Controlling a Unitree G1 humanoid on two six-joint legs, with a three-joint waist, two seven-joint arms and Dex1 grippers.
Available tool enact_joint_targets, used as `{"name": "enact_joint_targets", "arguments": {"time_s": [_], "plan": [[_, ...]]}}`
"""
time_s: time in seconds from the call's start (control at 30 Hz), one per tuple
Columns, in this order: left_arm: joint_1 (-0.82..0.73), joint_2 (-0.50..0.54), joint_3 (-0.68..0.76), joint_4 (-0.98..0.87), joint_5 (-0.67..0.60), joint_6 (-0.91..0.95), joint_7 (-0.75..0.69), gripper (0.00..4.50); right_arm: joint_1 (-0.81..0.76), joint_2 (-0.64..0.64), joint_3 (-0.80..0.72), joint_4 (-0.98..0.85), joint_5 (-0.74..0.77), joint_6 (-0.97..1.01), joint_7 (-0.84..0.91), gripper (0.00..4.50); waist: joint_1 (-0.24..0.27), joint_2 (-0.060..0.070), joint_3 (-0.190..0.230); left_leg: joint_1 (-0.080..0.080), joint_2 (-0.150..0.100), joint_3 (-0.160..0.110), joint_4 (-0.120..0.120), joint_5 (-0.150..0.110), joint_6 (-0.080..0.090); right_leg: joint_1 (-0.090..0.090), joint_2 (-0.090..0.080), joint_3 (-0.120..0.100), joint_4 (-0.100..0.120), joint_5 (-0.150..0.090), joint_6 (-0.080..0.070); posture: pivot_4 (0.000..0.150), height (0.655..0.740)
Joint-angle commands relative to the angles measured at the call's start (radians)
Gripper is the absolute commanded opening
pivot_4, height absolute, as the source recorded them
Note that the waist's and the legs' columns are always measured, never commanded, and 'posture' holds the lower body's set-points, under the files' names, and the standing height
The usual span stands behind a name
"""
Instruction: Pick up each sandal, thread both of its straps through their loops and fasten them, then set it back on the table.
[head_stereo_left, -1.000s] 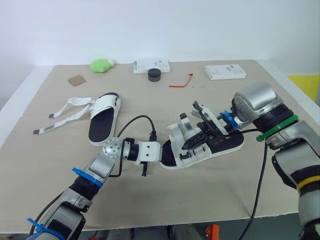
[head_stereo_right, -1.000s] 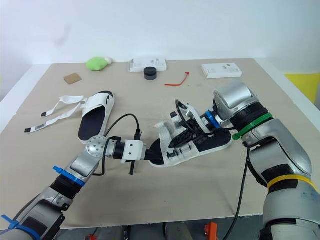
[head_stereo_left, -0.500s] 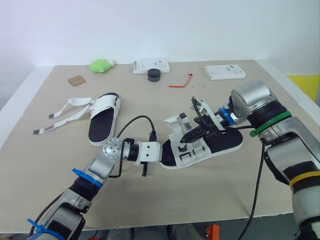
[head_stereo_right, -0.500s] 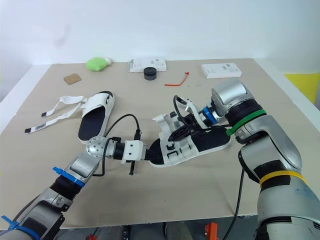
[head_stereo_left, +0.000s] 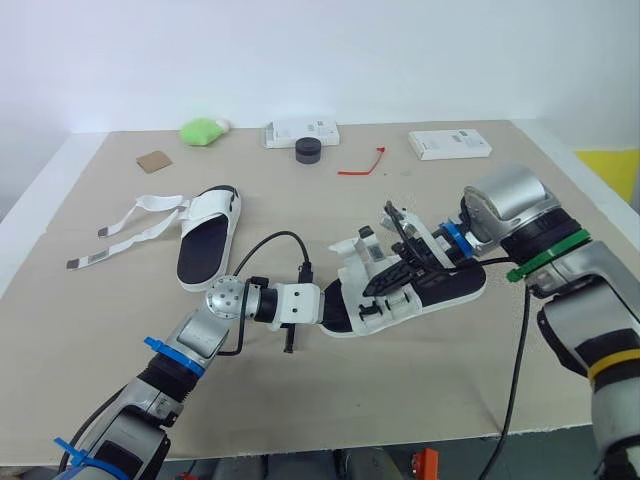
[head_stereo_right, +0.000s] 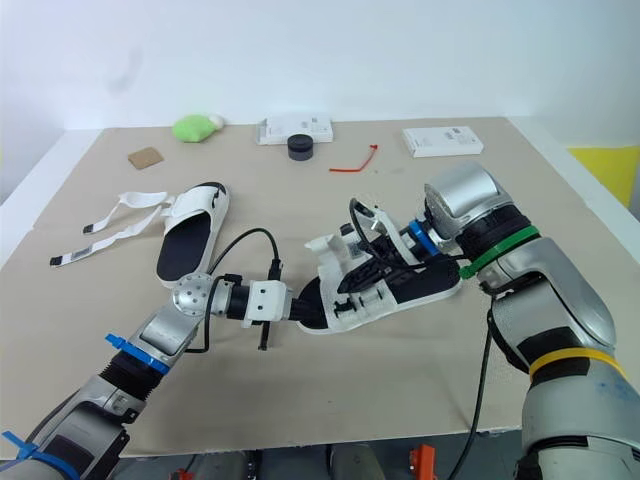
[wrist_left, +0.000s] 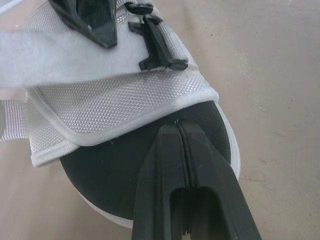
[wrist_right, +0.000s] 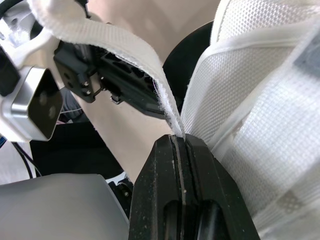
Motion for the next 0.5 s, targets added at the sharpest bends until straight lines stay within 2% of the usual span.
{"name": "enact_joint_targets", "arguments": {"time_s": [0.03, 0.3, 0.5], "plan": [[0.030, -0.001, -0.063, 0.037, 0.038, 0.015, -0.026, 0.00, -0.017, -0.011, -0.004, -0.017, 0.055, 0.007, -0.004, 0.06, 0.000, 0.000, 0.000, 0.000, 0.000, 0.000, 0.000, 0.000, 0.000, 0.000, 0.000, 0.000, 0.000, 0.000, 0.000, 0.150, 0.7400], [0.030, -0.005, -0.064, 0.047, 0.042, 0.011, -0.022, 0.00, -0.026, -0.028, 0.012, -0.021, 0.083, 0.007, -0.026, 0.06, 0.001, 0.000, 0.000, 0.000, 0.000, 0.000, 0.000, 0.000, 0.000, 0.000, 0.000, 0.000, 0.000, 0.000, 0.000, 0.150, 0.7400], [0.030, 0.004, -0.055, 0.051, 0.044, 0.015, -0.017, 0.00, 0.046, -0.067, 0.030, -0.090, 0.101, 0.007, -0.070, 0.06, 0.002, 0.000, 0.000, 0.000, 0.000, 0.000, 0.000, 0.000, 0.000, 0.001, -0.001, 0.000, 0.000, 0.000, 0.000, 0.150, 0.7400]]}}
